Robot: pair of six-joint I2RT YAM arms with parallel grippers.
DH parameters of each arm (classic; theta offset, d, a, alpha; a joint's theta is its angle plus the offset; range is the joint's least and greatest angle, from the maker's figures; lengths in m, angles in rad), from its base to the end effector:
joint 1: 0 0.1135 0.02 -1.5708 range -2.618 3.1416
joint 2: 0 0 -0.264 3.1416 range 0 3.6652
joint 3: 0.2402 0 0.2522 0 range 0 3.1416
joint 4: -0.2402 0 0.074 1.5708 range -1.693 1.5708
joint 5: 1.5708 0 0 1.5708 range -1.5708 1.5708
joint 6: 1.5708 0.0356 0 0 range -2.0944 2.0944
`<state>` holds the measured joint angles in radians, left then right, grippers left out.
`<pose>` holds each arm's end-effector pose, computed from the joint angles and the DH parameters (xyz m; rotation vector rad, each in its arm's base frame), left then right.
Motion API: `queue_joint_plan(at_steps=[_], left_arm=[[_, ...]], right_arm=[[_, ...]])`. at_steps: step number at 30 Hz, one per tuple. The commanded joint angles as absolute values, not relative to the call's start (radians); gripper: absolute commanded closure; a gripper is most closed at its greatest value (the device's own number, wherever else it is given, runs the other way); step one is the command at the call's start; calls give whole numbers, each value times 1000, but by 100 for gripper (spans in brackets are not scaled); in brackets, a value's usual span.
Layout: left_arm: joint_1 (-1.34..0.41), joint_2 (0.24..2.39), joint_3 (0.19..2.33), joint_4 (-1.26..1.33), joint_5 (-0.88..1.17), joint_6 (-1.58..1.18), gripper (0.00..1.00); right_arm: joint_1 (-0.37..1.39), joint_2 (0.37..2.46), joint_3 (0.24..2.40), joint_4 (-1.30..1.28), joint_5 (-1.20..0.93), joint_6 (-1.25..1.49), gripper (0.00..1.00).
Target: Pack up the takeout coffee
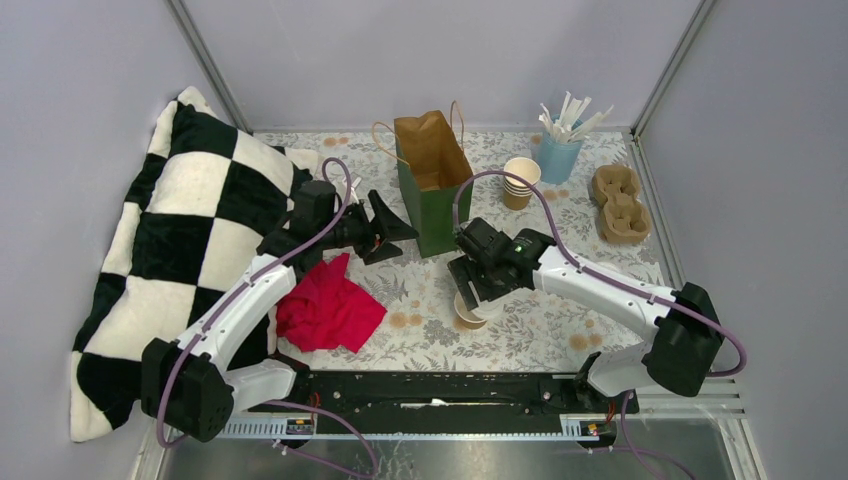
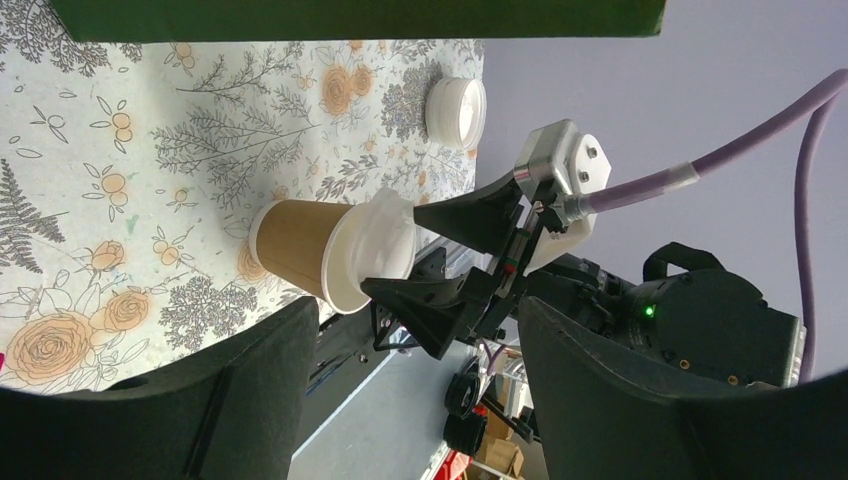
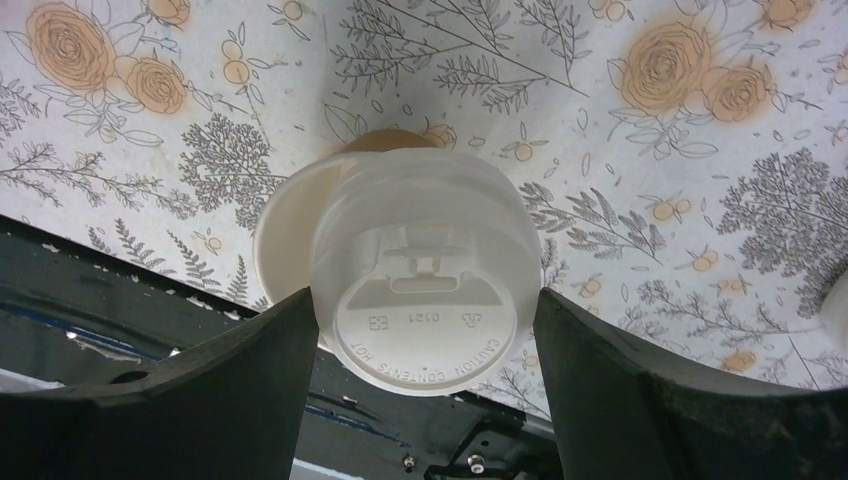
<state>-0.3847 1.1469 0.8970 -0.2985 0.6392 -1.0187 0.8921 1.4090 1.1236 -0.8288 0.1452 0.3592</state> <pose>0.2248 -0.1139 0.2982 -0.3170 2.3613 -1.4403 0.1783 0.2128 0.2646 -0.6621 2.5980 0.2067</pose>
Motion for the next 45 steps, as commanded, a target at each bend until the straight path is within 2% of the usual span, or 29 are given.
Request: queue_joint_plan(at_steps=[1,23,45], left_arm=[[-385,1159,927,-275,664,-994,23],[-389,1171,911,-275,671,-999,22],[-426,1206,893,-279,686,-977,18]], right_arm=[[896,1388,1095,-718,138,347,19],[897,1339,1075,-733,119,359,16],[948,1382,1087,-725,136,357,13]])
